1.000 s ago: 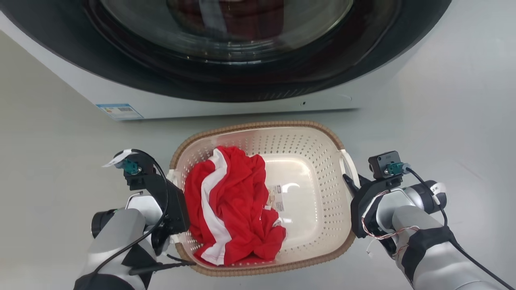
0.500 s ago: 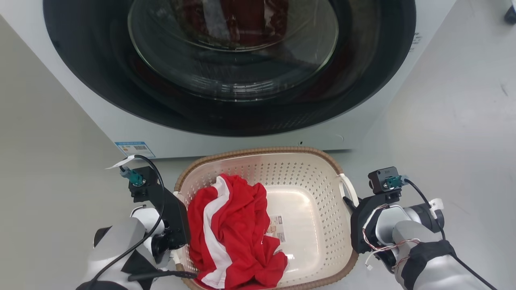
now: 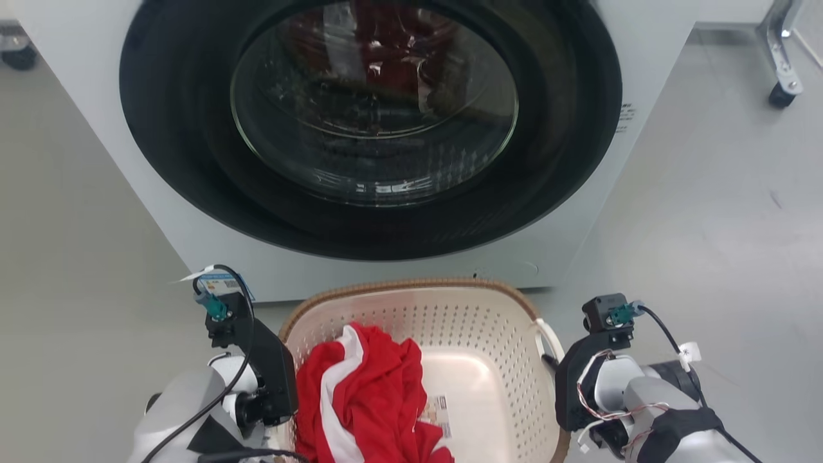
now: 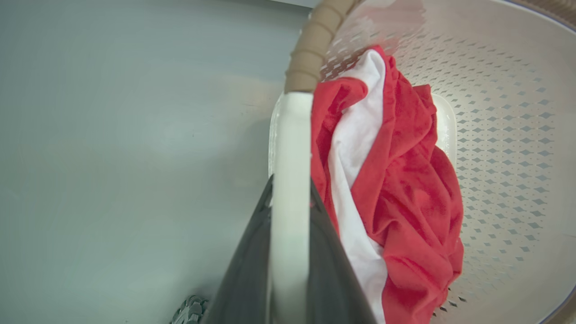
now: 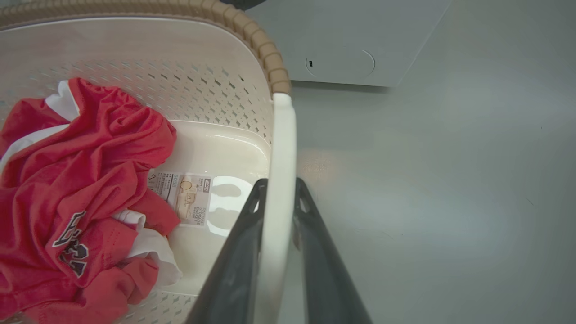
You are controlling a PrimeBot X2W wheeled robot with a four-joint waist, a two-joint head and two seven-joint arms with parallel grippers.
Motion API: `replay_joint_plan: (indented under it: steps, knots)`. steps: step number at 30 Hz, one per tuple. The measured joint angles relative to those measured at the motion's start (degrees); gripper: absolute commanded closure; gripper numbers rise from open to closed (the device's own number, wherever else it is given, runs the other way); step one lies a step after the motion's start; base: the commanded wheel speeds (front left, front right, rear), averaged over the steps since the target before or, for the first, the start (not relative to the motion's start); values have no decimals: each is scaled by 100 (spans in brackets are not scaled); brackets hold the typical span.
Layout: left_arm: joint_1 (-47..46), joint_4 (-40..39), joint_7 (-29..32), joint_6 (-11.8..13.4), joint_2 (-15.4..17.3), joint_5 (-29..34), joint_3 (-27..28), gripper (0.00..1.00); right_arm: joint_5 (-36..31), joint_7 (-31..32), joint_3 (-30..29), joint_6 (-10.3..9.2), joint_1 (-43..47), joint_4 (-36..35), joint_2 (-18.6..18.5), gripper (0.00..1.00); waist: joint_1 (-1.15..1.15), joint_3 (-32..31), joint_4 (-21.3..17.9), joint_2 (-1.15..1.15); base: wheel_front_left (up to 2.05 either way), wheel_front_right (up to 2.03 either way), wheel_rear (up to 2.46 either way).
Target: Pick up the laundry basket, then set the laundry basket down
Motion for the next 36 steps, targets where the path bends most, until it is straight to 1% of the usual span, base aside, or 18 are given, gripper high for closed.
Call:
replay_joint_plan:
  steps: [5, 14, 21, 36]
  knots:
    - [134, 18, 191, 0, 16, -148, -3, 100, 178, 267, 49, 0, 151, -14, 5, 100, 0, -230, -21, 0, 0, 0, 0]
    - [366, 31, 414, 0, 41, -196, -30, 100, 549, 703, 143, 0, 371, -64, 11, 100, 0, -605, -87, 0, 0, 0, 0]
    - [447, 38, 469, 0, 63, -240, -38, 100, 750, 872, 192, 0, 443, -121, 9, 100, 0, -689, -119, 0, 0, 0, 0]
    - [535, 41, 486, 0, 78, -296, -44, 100, 959, 1156, 372, -1, 443, -227, -36, 100, 0, -766, -103, 1, 0, 0, 0]
